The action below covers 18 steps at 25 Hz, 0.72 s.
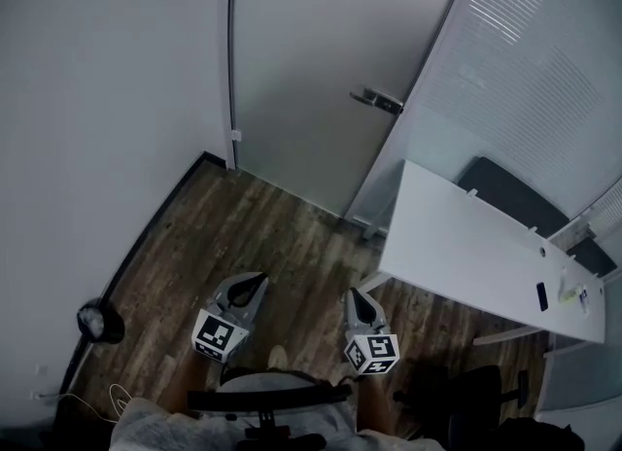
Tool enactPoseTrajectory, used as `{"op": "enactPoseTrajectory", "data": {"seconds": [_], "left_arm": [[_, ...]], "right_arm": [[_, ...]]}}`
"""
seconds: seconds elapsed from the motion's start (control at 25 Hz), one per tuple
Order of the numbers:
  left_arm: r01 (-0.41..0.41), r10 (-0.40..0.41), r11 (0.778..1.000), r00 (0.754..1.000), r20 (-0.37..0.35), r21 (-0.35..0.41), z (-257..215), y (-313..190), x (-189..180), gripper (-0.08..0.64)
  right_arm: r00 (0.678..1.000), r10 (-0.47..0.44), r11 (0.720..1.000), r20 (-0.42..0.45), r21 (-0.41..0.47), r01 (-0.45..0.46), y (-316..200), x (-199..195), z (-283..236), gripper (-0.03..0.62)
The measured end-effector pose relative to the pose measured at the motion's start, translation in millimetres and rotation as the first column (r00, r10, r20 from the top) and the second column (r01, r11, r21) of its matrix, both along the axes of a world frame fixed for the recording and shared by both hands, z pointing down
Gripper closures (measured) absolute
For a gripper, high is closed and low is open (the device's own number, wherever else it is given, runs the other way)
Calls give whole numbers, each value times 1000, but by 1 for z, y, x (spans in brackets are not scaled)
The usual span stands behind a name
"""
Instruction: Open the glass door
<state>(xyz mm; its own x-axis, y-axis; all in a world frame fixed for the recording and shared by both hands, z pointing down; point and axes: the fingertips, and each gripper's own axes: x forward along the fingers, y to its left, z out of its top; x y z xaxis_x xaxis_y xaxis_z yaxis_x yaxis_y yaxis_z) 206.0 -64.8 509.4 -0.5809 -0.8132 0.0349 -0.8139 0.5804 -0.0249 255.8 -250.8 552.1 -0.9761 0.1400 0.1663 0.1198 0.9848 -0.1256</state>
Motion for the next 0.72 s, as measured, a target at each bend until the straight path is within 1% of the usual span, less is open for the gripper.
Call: {"op": "enactPoseTrajectory", "data": {"seconds": [0.2, 0.36, 0.72], "left_arm": [[22, -22, 1000, 1000, 5, 0, -1, -12, -26, 556], [38, -38, 999, 999, 6, -18, 0, -18, -44, 555], [32, -32, 999, 999, -2, -28, 4, -33, -80, 557]], "right_arm": [[1000, -16, 1000, -9, -6, 16, -13, -22, 5, 591], [1000, -19, 1000, -10, -16, 19, -21, -37, 8, 591], [1000, -11, 999, -17, -32, 10, -30, -74, 14, 591]]}}
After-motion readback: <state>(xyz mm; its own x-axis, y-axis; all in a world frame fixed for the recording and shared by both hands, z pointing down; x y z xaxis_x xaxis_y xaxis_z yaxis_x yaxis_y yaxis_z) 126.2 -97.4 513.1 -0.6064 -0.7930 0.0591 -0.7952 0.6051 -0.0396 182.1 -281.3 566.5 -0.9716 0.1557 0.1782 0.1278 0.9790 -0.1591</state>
